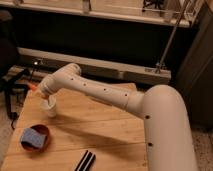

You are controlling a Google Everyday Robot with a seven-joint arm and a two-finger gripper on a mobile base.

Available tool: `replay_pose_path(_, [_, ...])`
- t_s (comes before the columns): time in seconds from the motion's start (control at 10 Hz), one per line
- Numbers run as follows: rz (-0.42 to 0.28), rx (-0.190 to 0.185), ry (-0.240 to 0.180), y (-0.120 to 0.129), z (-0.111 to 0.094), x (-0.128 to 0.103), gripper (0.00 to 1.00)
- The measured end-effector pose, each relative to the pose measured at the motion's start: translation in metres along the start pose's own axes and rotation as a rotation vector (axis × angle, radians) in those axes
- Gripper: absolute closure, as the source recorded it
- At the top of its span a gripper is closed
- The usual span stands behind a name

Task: Place the pepper in the ceramic cup

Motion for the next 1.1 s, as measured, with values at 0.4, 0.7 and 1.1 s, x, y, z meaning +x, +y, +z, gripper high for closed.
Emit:
replay_pose_path(0.4, [0.015,0.032,0.027,0.001,0.006,-0.015,0.57])
replay_pose_path(0.7, [0.035,0.038,0.036,0.006,0.006,-0.031,0.25])
replay_pose_path(1.1, [0.061,0.062,0.049,0.007,0.003,-0.037,0.2])
